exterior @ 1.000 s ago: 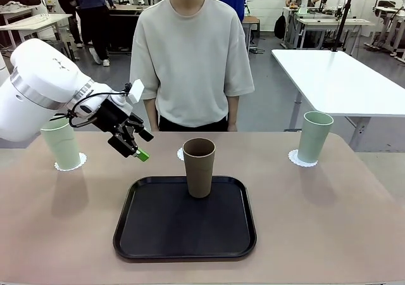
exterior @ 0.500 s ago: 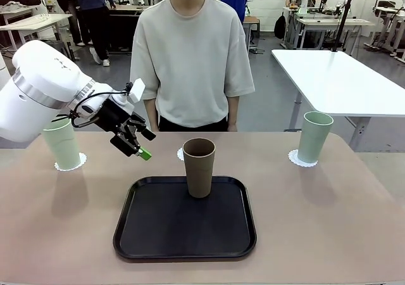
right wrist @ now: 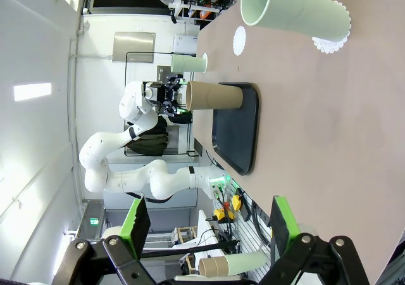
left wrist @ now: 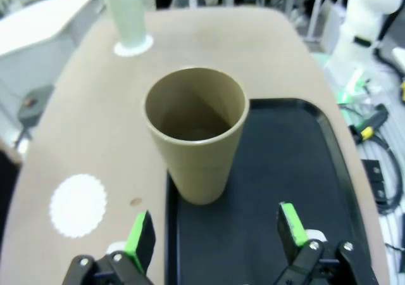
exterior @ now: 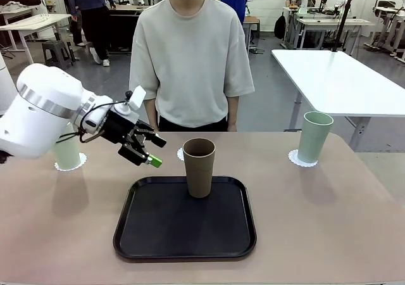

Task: Place coasters on the table and set cups on them.
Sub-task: Take one Reusable plastic cup from the Flat Tray and place it on a coaster set by the human.

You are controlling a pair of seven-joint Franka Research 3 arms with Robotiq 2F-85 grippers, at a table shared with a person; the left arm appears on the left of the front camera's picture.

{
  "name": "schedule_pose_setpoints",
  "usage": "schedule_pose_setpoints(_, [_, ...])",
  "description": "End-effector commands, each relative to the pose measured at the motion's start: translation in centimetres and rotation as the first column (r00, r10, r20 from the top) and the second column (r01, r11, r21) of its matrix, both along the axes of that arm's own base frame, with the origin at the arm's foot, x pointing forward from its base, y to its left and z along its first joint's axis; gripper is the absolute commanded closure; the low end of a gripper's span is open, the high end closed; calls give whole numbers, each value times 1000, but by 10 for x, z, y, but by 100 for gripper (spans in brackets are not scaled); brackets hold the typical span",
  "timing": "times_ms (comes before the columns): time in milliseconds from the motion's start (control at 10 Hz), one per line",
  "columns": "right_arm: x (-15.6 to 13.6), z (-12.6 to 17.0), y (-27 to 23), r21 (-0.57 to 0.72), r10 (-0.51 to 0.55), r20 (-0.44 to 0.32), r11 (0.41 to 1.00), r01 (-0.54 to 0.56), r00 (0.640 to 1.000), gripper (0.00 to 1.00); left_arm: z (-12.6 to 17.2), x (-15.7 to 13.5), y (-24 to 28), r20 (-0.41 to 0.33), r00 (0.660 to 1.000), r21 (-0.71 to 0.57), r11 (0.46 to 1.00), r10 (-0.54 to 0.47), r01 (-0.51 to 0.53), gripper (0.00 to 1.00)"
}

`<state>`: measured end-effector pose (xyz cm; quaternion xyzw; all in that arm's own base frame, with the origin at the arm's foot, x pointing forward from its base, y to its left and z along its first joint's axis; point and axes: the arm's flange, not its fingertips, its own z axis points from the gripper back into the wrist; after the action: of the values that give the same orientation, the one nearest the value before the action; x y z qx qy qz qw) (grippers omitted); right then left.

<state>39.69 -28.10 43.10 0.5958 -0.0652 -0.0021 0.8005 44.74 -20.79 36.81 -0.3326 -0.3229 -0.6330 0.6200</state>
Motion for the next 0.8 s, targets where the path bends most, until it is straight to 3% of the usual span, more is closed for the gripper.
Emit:
schedule_pose_setpoints(0, [1, 0, 1, -2, -7, 6, 1000, 7, 1000, 0, -26, -6, -7, 38, 999, -87, 996, -29, 32, 0])
schedule_pose_setpoints(400, [1, 0, 1, -2, -7, 6, 1000, 7, 1000, 0, -47, -5, -10, 30, 995, -156, 983, -95, 98, 0])
schedule_pose_setpoints(700, [1, 0, 1, -2, -7, 6, 1000, 7, 1000, 0, -56, 4, -11, 26, 1000, -215, 977, -6, 11, 0])
